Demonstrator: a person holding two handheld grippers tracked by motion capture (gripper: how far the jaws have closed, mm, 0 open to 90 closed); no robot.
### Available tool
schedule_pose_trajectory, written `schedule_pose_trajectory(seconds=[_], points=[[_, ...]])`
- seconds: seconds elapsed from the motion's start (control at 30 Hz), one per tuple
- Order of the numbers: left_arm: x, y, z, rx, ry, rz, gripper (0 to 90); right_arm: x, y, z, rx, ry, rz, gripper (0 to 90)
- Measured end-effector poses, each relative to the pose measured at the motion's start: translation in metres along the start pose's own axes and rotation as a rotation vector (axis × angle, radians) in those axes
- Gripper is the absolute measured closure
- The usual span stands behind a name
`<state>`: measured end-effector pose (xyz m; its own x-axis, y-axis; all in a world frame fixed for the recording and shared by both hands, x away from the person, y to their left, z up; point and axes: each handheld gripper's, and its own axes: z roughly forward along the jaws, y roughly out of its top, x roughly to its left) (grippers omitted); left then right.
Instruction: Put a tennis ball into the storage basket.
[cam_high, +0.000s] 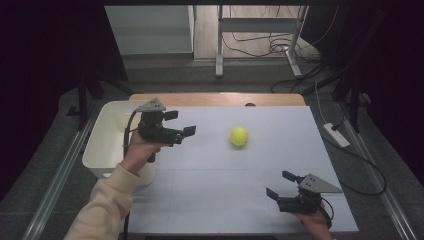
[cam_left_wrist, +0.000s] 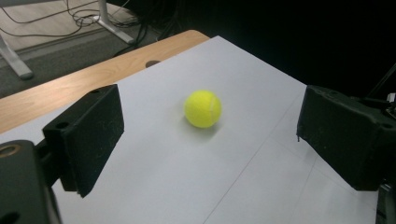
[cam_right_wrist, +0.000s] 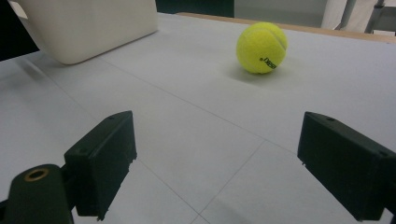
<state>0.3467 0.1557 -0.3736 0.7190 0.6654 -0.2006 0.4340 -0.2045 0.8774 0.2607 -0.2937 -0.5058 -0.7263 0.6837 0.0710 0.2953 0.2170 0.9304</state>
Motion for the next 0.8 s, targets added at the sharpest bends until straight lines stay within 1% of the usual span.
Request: schedule_pose_trajectory(seconds=[0.03, 0.13, 0.3, 0.37, 0.47, 0.6, 0.7, 0.8], points=[[-0.001, 0.0, 0.002, 0.003, 0.004, 0.005, 8.3, 0.0, 0.0, -0.001, -0.001, 0.0, -0.001, 11.4], [-0.003, 0.0, 0.005, -0.001, -0.001, 0.002, 8.4, 0.001, 0.0, -0.002, -0.006, 0.0, -0.001, 11.4], [-0.009, 0.001, 0.017, 0.02, -0.016, 0.016, 8.4, 0.0, 0.0, -0.002, -0.007, -0.003, -0.002, 11.4], [-0.011, 0.001, 0.019, 0.025, -0.012, 0.018, 8.4, 0.0, 0.0, -0.001, -0.006, -0.001, 0.0, 11.4], [-0.012, 0.002, 0.022, 0.024, -0.012, 0.007, 8.6, 0.0, 0.001, 0.0, -0.009, 0.002, 0.005, 11.4], [-0.014, 0.003, 0.025, 0.032, -0.017, 0.013, 8.7, -0.001, 0.002, 0.002, -0.013, 0.005, 0.01, 11.4], [-0.015, 0.003, 0.032, 0.043, -0.028, 0.011, 8.7, -0.002, 0.003, 0.005, -0.013, 0.005, 0.014, 11.4], [-0.016, 0.002, 0.037, 0.057, -0.027, 0.015, 8.6, -0.001, 0.003, 0.006, -0.005, 0.007, 0.014, 11.4]])
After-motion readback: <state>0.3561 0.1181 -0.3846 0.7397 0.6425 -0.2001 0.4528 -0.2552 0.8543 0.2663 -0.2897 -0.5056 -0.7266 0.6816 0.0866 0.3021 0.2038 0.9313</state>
